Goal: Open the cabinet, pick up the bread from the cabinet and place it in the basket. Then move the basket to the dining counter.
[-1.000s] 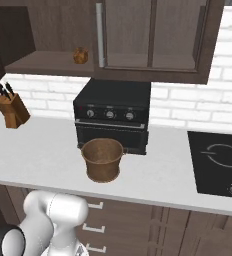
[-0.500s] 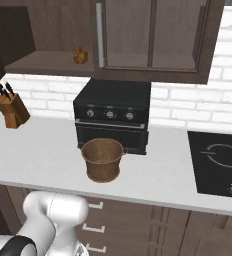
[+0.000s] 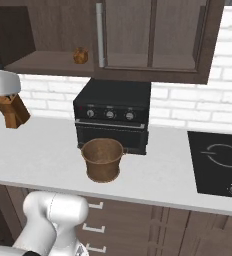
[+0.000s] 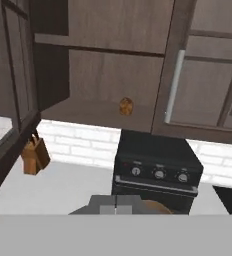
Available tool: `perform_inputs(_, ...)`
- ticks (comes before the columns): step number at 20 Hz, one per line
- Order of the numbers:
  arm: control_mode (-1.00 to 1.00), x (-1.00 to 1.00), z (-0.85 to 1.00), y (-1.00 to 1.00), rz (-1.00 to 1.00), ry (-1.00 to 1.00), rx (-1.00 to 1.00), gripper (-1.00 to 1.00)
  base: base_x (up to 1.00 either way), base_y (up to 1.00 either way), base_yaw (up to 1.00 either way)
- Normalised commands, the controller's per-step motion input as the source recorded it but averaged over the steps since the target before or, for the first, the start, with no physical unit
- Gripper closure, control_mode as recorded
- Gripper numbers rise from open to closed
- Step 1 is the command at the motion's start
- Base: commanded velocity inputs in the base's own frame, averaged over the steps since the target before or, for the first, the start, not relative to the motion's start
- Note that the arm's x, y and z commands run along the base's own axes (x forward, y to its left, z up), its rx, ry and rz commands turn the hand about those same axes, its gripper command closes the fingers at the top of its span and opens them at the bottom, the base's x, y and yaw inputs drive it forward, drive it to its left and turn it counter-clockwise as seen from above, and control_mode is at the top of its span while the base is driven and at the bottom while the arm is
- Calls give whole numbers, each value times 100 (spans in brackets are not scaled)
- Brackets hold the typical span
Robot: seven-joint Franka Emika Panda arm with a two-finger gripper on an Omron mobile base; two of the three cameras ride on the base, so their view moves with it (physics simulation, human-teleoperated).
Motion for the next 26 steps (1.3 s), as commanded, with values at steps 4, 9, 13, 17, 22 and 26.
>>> perform_inputs(4,-100,100,-2,-100,-14,8,1,100,0,0,0)
perform_inputs(9,-100,82,0,-69,-10,0,1,100,0,0,0)
perform_inputs(13,-100,68,9,-9,-12,0,0,-100,0,0,0)
perform_inputs(17,-100,67,16,0,-1,0,0,-100,0,0,0)
perform_inputs(22,-100,57,23,-7,0,0,7,-100,0,0,0)
perform_inputs(26,-100,46,10,-2,0,0,5,-100,0,0,0)
